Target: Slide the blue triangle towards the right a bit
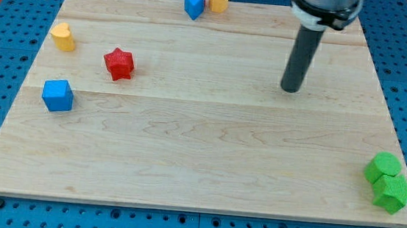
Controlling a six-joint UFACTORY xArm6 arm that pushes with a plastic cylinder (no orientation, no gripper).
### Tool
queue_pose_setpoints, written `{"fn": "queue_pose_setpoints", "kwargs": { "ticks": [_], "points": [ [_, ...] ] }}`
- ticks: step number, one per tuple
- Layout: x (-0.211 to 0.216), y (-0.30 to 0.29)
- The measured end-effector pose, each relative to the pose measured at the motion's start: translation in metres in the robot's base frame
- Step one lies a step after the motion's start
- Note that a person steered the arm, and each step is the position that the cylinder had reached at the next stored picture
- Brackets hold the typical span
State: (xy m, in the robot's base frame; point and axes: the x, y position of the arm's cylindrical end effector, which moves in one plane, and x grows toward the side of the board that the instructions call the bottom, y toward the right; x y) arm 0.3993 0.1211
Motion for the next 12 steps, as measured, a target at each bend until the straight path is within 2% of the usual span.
{"fn": "queue_pose_setpoints", "kwargs": {
  "ticks": [4,7,10,11,12],
  "points": [
    [-0.036,-0.106],
    [-0.105,-0.139],
    [-0.138,-0.241],
    [-0.163,-0.258],
    [-0.191,-0.249]
  ]
}}
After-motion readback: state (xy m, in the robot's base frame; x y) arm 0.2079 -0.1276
